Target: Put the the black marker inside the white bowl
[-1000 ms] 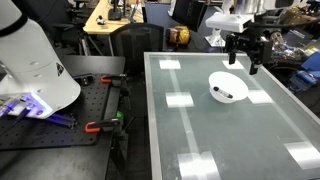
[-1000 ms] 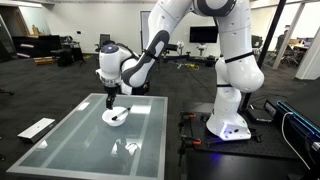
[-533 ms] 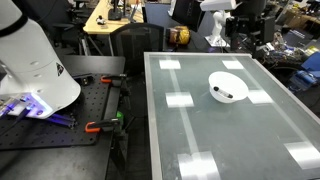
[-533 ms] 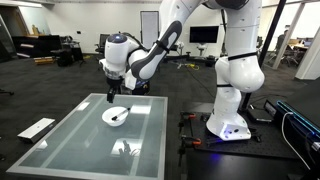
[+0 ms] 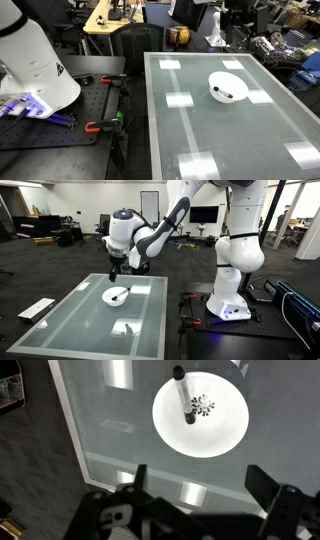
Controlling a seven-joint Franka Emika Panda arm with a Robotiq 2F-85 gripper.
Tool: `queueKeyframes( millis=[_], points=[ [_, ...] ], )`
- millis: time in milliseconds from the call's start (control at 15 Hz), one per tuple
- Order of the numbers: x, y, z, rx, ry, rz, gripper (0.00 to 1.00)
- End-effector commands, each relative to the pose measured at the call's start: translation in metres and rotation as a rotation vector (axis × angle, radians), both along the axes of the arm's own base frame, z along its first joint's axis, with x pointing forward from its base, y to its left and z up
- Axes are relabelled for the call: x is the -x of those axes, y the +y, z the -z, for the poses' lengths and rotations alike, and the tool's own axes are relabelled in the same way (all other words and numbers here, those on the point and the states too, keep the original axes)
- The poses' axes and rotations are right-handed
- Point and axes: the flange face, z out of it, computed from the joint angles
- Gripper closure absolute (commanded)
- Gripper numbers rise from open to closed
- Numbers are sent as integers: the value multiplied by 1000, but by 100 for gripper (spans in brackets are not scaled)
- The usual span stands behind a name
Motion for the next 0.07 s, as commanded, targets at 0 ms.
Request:
queueKeyframes(
  millis=[0],
  points=[
    [0, -1, 0, 0, 1, 1, 0]
  ],
)
